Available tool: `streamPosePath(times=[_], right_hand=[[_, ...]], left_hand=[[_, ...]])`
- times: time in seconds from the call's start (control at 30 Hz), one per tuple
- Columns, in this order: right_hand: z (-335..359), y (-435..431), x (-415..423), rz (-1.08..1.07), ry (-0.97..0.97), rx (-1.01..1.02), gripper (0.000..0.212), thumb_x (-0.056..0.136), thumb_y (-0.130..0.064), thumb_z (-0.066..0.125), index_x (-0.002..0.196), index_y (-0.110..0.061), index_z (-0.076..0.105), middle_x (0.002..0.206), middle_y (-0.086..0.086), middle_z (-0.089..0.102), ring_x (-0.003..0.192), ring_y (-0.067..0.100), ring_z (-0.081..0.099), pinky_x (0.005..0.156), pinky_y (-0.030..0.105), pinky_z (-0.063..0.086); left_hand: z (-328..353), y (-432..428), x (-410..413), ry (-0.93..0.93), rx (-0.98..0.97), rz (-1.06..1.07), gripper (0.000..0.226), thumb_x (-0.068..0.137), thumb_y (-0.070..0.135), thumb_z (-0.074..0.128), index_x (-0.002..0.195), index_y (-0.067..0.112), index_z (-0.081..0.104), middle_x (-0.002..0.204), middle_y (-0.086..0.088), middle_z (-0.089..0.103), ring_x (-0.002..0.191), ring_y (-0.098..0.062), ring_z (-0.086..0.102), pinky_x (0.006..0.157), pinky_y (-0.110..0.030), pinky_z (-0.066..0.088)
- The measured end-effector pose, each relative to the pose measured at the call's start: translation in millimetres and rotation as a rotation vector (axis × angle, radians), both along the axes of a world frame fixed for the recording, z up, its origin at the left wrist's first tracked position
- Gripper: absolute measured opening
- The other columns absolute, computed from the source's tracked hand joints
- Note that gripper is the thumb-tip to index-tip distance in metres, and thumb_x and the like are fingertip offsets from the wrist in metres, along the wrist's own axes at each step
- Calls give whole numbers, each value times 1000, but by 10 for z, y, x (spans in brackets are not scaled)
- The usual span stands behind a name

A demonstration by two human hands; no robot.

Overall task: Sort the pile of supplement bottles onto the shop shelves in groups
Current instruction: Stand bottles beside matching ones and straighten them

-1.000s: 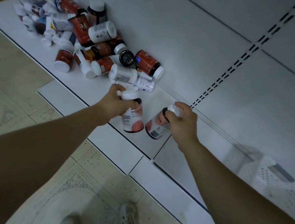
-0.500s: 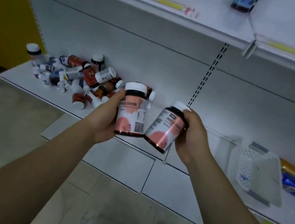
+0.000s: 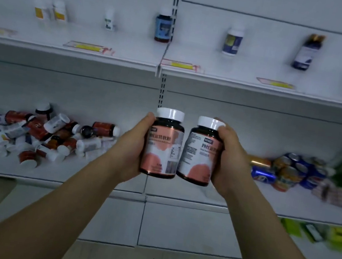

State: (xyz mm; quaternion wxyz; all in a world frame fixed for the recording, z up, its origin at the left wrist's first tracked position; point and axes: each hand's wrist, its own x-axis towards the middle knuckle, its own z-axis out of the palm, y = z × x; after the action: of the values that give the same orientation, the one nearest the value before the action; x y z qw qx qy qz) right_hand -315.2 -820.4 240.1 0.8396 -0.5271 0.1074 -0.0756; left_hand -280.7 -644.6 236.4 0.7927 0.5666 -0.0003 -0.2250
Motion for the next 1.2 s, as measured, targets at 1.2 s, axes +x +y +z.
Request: streamPosePath(times=[1.2], right_hand=[[668,-6105,-2153,-908,53,-514,39,97,-30,49,134,-37,40,111,4,59,91,22,66,70,35,55]], left_hand=[[474,-6968,-1058,-435,-270,-917,66,81,-6,53,137,28,40,111,-13,64,91,-26,64,63,-40,58]])
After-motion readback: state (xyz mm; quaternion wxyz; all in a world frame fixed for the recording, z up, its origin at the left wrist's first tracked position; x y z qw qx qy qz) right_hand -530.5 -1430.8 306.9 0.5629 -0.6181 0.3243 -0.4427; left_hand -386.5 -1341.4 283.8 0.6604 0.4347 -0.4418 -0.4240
